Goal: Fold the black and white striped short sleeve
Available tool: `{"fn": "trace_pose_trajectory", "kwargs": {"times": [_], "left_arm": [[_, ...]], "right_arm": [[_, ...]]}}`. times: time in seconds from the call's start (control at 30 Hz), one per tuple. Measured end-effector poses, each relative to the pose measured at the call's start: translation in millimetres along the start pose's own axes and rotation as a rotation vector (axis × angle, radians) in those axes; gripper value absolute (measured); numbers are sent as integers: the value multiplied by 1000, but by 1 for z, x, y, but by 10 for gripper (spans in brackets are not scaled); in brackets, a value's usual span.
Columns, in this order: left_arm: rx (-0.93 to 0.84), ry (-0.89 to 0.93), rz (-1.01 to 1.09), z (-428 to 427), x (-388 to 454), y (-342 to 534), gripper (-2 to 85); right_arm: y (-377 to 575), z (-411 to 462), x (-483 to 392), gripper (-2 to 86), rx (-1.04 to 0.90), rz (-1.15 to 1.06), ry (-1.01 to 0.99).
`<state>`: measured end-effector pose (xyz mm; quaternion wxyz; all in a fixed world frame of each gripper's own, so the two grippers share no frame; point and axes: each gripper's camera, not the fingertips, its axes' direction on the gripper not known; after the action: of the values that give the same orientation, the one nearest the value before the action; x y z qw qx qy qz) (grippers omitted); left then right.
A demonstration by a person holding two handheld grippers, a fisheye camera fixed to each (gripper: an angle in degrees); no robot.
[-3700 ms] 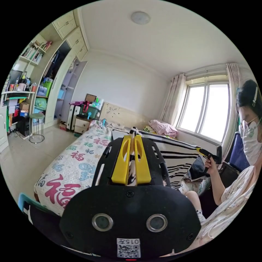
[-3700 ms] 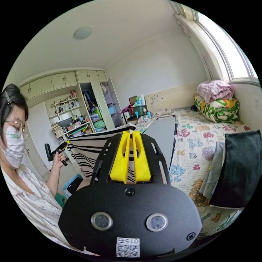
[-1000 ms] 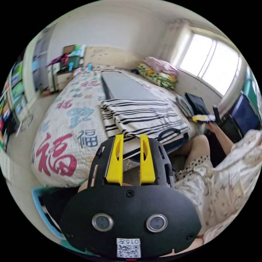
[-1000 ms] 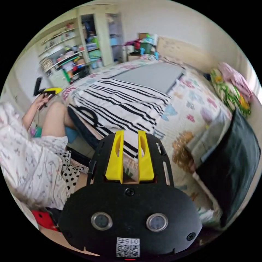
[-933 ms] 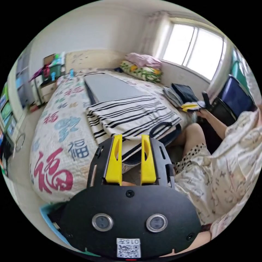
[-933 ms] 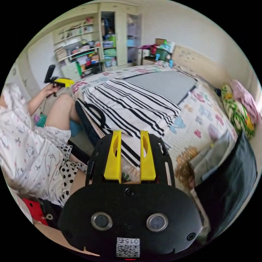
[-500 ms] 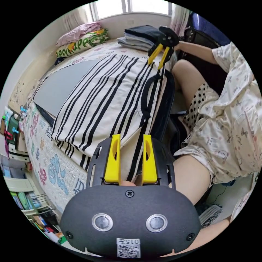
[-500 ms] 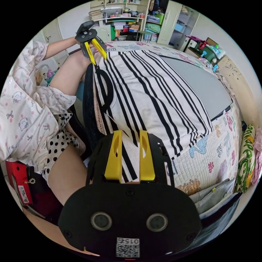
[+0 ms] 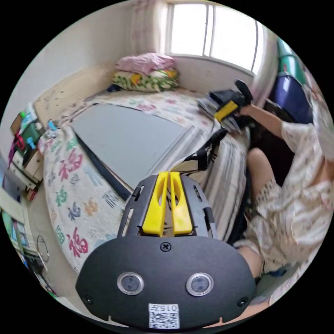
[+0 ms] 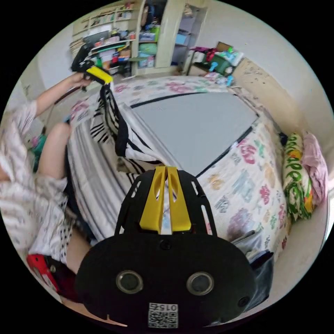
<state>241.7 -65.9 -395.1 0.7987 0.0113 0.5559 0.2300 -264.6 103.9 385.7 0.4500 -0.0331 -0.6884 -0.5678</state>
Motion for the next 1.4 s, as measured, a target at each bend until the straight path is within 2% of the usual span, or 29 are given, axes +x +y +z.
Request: {"fn": "trace_pose_trajectory", "kwargs": {"times": [0.03,0.1,0.17,0.23,0.3,0.37,0.5,0.67,0.77,0.9,1.03,1.13,1.2,1.3,1.37,1.4], "left_arm": [[50,-47,-66,3,-17,-18,15],[299,-136,-347,19,-71,-66,31],[389,-186,-528,32,-87,-83,79],[403,-147,-539,44,-83,-90,101],[352,-56,-413,64,-62,-80,106],[258,-39,-323,87,-45,-66,106],[22,-50,-158,159,-10,-58,117],[-171,-72,-48,227,11,-89,137],[-238,-50,-6,249,14,-102,129],[-227,-77,-7,239,0,-116,45],[-143,-68,-88,193,-46,-134,19],[-19,-242,-237,122,-115,-139,18],[76,-406,-429,72,-184,-126,28],[74,-615,-683,43,-251,-95,85],[83,-614,-806,26,-263,-74,100],[131,-530,-819,13,-257,-61,102]], "right_arm": [[-24,-4,20,-3,31,53,45],[-112,-15,103,10,205,380,162],[-147,-19,138,36,325,600,189],[-160,-20,143,54,413,701,122],[-165,-5,115,68,450,587,-14],[-166,24,86,84,372,466,-54],[-182,106,36,117,164,330,-41],[-240,154,-7,151,34,202,-76],[-268,174,-14,127,-51,180,-75],[-291,176,-1,59,-98,236,-47],[-308,130,43,27,-43,354,-61],[-298,60,126,20,43,523,42],[-265,7,214,22,98,736,208],[-211,-26,302,51,71,1001,370],[-175,-44,324,105,77,1132,348],[-153,-56,323,129,141,1149,233]]}}
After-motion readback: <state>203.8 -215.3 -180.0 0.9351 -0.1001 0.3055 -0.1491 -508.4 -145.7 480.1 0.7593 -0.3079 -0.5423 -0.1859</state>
